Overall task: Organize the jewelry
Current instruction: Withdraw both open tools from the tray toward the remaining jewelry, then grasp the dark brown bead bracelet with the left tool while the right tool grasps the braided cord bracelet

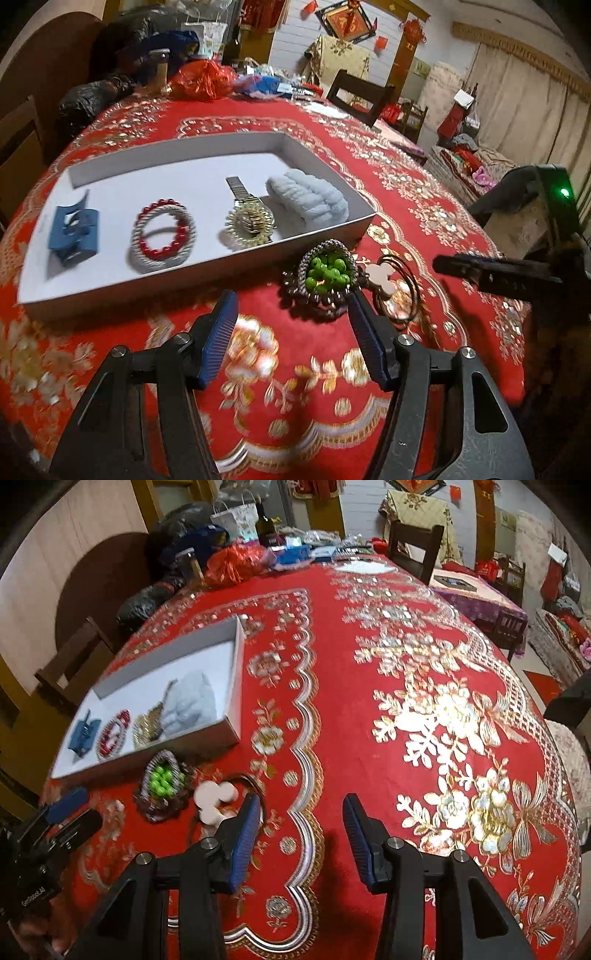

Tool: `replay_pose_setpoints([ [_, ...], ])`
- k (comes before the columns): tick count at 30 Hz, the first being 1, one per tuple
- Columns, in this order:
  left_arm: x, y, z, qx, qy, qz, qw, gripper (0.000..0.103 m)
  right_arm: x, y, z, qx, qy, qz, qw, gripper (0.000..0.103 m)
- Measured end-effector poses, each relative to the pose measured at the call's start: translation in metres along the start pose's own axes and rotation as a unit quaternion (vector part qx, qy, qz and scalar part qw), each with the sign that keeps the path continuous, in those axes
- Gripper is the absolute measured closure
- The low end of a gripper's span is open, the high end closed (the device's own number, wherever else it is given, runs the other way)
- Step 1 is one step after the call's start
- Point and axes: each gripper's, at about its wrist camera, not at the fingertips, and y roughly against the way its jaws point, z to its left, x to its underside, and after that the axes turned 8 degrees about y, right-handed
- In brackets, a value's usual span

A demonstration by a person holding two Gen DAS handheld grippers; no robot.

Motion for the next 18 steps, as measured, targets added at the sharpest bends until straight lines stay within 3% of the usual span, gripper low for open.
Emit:
replay_pose_setpoints([
  [4, -0.01, -0.018, -0.004, 0.01, 0.012, 0.018, 0.9997, 0.046, 0.0, -0.005, -0.005, -0.017, -0.02, 0.005, 1.0, 0.058],
  [15, -0.006, -0.045, -0.02, 0.016, -0.048, 0.051, 0.9974, 0.047, 0.0, -0.011, -0.003, -0.02, -0.022, 0.012, 0.999, 0.058],
  [18, -0.004, -0.043, -0.015, 0.023, -0.032, 0.052, 0.9979, 0.081, -0.001, -0.011, -0.003, -0.022, -0.022, 0.009, 0.999, 0.058],
])
